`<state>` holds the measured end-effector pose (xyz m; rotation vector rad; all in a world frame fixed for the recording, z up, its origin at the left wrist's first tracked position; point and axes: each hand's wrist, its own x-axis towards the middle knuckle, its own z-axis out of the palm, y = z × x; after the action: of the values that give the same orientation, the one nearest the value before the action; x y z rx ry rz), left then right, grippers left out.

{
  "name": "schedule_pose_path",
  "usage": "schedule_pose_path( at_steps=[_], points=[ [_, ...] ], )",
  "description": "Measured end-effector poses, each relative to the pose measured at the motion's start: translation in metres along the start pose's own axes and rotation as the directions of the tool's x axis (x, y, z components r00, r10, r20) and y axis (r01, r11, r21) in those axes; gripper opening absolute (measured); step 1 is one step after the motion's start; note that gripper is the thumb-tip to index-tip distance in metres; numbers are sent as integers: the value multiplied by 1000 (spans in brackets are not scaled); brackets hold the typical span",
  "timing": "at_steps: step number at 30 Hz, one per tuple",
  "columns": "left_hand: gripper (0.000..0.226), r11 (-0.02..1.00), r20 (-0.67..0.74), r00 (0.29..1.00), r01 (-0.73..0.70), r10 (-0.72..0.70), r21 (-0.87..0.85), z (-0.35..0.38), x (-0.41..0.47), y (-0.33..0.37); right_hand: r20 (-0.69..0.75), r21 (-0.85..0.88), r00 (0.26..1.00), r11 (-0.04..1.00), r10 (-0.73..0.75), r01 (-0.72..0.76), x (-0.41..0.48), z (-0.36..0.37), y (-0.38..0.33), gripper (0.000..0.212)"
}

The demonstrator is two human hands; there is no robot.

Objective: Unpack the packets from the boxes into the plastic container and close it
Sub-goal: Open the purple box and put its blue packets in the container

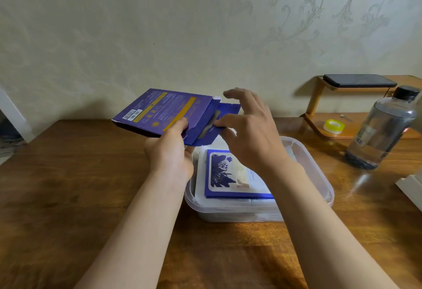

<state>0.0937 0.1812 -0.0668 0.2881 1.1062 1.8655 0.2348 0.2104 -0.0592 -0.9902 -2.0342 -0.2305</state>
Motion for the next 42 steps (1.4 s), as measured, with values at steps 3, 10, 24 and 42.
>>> schedule_pose_path(
  at_steps=[3,10,24,42],
  points=[
    [34,997,5,998,57,-57,-52,-1,2,8,-57,44,997,998,-43,45,2,-5,2,16],
    [27,993,104,991,93,-86,-71,-7,14,16,-198,267,979,964,58,-4,5,-26,16,9],
    [37,988,46,998,56,-50,-143,-10,32,15,33,675,906,659,422,-332,7,-89,31,9],
    [39,996,-24,998,-66,64,-58,-1,4,2,532,437,310,58,788,-897,-49,-89,55,16]
  ],
)
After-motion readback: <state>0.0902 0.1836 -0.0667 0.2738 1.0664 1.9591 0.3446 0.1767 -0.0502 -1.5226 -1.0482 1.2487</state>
